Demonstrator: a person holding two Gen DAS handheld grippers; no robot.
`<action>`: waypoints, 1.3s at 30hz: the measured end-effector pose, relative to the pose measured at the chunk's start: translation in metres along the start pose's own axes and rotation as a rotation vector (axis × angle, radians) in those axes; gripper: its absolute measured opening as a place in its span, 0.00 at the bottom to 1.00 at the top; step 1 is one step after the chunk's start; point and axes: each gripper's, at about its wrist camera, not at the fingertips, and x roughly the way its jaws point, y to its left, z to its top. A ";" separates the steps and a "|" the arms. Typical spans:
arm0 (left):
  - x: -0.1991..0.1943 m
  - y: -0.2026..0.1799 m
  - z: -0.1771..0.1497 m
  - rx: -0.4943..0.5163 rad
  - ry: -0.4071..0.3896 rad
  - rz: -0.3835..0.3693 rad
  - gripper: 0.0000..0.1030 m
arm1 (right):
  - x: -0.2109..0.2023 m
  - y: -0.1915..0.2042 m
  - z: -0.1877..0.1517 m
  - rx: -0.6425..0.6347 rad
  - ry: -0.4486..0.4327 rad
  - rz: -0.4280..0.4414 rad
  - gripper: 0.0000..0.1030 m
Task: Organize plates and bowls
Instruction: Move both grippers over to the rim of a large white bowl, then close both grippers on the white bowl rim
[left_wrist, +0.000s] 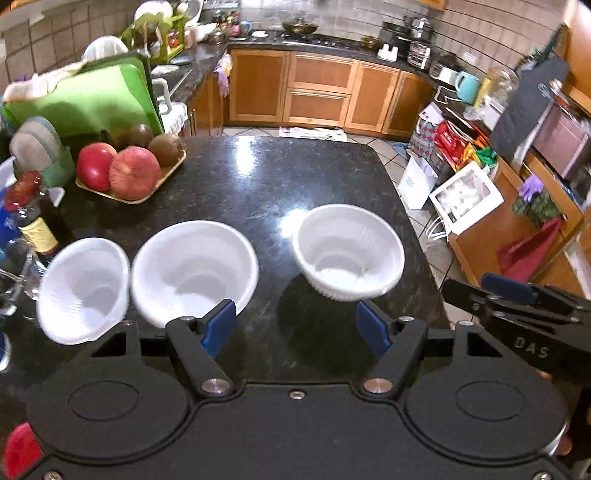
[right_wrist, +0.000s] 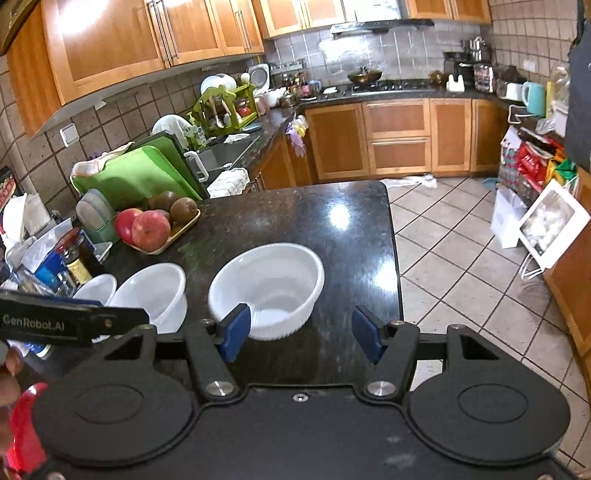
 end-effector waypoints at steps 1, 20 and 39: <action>0.005 -0.001 0.002 -0.015 0.006 -0.002 0.71 | 0.006 -0.003 0.003 0.000 0.006 0.002 0.63; 0.079 -0.024 0.027 -0.107 0.113 0.113 0.59 | 0.113 -0.039 0.041 -0.012 0.146 0.070 0.51; 0.104 -0.029 0.031 -0.037 0.171 0.127 0.28 | 0.130 -0.026 0.034 -0.096 0.187 0.060 0.16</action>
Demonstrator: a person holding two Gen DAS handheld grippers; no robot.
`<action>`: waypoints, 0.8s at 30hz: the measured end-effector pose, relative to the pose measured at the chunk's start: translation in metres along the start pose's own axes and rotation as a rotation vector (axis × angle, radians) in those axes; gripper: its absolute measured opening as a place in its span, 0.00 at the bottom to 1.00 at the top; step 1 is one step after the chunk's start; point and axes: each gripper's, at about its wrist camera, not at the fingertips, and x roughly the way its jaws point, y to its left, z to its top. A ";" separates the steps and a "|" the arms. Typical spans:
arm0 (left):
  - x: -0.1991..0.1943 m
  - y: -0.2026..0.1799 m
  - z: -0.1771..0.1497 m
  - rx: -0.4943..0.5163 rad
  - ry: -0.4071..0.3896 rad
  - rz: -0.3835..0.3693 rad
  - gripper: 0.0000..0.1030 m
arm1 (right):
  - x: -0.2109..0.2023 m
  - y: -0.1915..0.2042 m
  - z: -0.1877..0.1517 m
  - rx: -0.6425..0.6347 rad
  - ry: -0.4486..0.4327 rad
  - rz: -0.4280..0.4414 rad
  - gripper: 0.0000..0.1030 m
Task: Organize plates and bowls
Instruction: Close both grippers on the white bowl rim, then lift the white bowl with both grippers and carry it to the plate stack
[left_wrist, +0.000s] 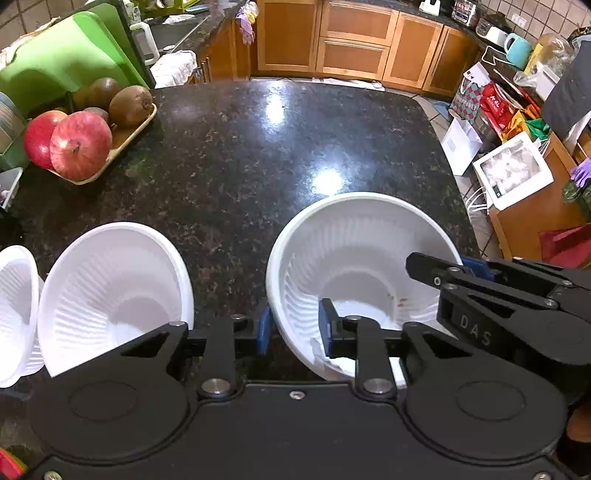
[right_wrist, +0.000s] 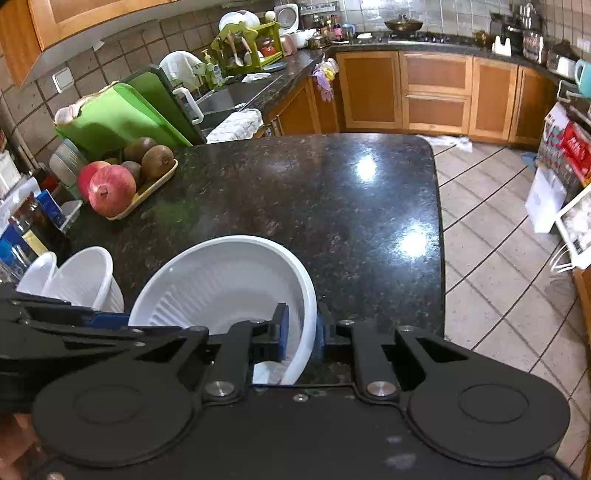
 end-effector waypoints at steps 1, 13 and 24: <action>-0.001 0.000 -0.001 0.004 -0.001 0.004 0.26 | -0.002 0.002 -0.001 -0.013 -0.004 -0.008 0.16; -0.023 0.010 -0.028 0.059 0.019 -0.025 0.22 | -0.035 0.018 -0.039 -0.060 0.011 0.001 0.15; -0.057 0.026 -0.087 0.128 0.022 -0.047 0.22 | -0.084 0.049 -0.091 -0.060 0.017 0.054 0.15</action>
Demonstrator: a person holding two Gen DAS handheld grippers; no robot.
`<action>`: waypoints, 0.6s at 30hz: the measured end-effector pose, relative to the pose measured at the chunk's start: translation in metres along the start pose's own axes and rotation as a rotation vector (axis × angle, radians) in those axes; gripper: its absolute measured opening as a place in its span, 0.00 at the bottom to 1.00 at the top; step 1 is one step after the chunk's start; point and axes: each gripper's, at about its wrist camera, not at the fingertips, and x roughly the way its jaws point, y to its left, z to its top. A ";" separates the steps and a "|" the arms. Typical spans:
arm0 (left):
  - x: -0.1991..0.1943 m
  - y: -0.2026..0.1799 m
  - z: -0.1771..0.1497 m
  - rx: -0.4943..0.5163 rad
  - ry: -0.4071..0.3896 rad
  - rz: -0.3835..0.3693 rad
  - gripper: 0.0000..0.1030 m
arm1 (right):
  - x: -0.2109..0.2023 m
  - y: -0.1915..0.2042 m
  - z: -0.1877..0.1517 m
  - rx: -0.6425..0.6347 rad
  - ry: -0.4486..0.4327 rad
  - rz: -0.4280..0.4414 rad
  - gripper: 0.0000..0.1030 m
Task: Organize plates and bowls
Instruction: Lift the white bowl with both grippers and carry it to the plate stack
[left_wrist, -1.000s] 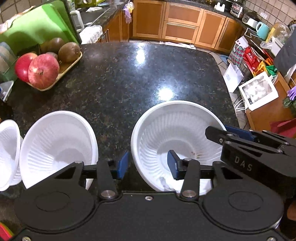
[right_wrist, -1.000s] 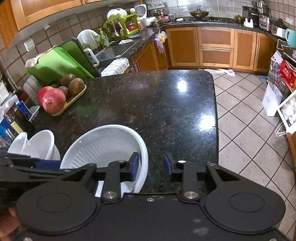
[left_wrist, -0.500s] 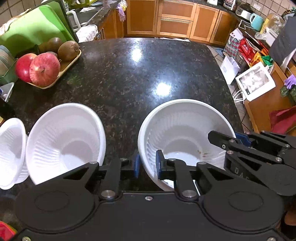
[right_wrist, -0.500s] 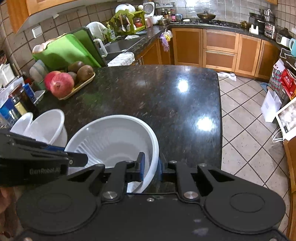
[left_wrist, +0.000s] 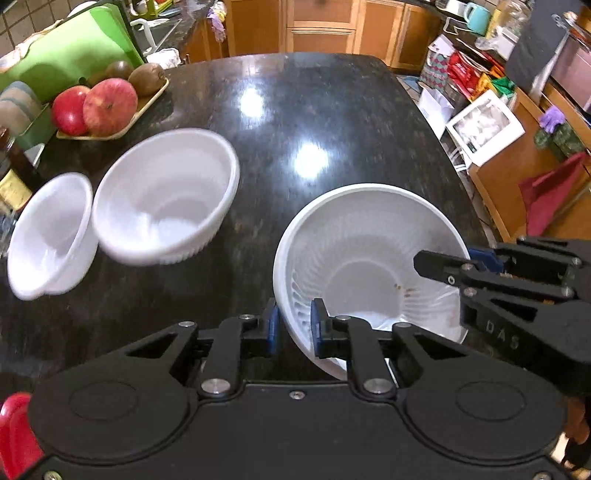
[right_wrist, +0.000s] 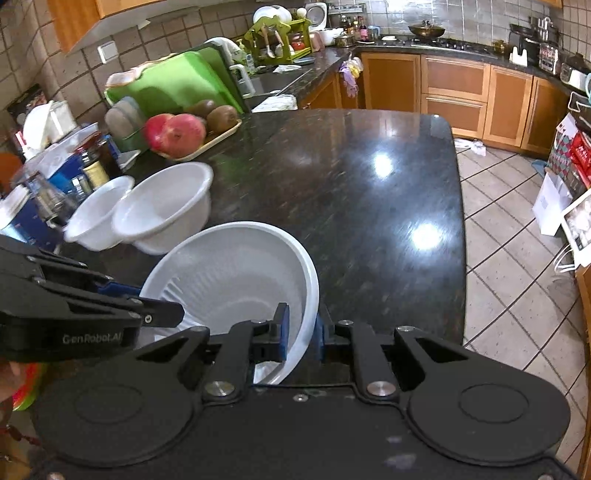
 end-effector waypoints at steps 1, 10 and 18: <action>-0.005 0.001 -0.007 0.006 0.002 -0.003 0.22 | -0.004 0.004 -0.005 -0.001 0.001 0.007 0.15; -0.039 0.026 -0.054 0.035 -0.016 -0.025 0.22 | -0.028 0.055 -0.043 0.008 0.037 0.024 0.15; -0.050 0.051 -0.084 0.039 -0.008 -0.031 0.22 | -0.041 0.096 -0.063 0.026 0.034 0.021 0.16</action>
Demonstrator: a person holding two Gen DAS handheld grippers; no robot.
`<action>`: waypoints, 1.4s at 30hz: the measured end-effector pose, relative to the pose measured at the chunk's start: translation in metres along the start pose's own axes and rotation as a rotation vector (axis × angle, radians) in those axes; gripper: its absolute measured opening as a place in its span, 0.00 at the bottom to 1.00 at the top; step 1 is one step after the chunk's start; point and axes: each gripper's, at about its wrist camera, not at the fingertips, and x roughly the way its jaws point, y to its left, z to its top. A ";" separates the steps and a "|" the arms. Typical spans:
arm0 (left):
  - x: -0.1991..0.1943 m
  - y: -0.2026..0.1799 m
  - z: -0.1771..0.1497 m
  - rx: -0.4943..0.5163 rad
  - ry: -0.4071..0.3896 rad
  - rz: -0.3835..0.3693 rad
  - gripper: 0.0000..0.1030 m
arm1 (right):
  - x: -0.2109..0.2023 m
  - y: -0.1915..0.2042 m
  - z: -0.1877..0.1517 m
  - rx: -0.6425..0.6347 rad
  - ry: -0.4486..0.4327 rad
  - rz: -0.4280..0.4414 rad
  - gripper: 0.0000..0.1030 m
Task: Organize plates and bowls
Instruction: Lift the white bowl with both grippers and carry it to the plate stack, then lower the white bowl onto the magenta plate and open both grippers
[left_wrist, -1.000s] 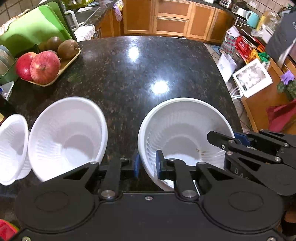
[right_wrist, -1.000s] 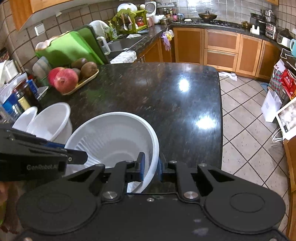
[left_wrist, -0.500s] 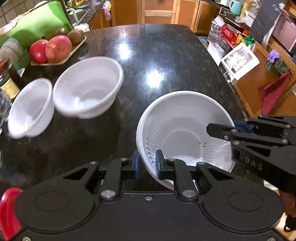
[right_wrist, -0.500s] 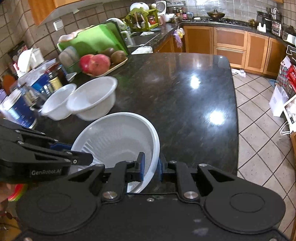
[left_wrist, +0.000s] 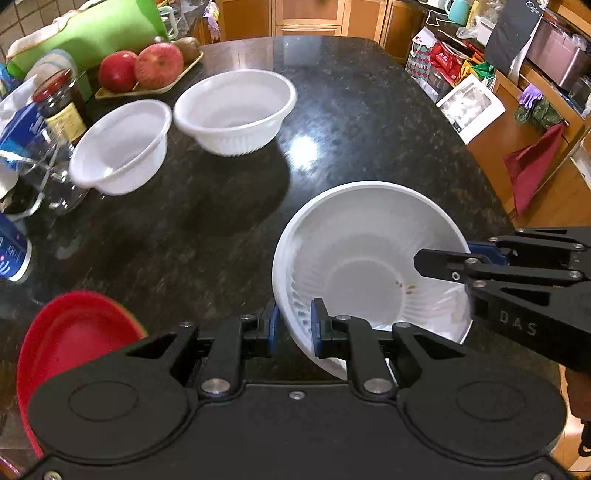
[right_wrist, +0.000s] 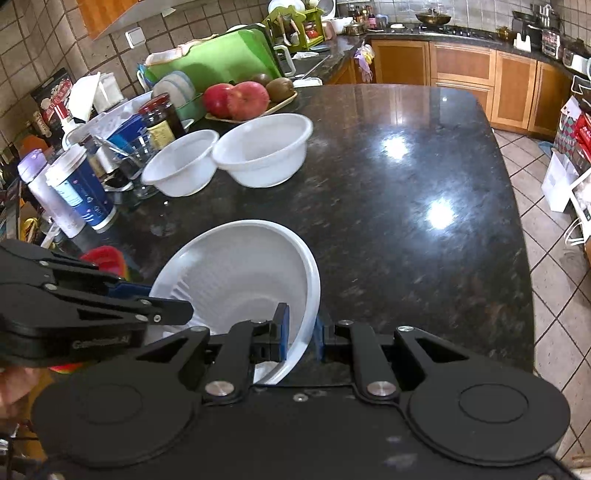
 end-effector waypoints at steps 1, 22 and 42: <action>-0.002 0.004 -0.004 0.001 0.000 -0.006 0.22 | -0.001 0.004 -0.002 0.002 0.000 -0.003 0.15; -0.006 0.036 -0.026 0.010 -0.008 -0.046 0.22 | 0.011 0.045 -0.016 0.076 -0.014 -0.064 0.15; -0.016 0.051 -0.020 -0.023 -0.077 -0.001 0.58 | 0.011 0.049 -0.011 0.070 -0.072 -0.111 0.43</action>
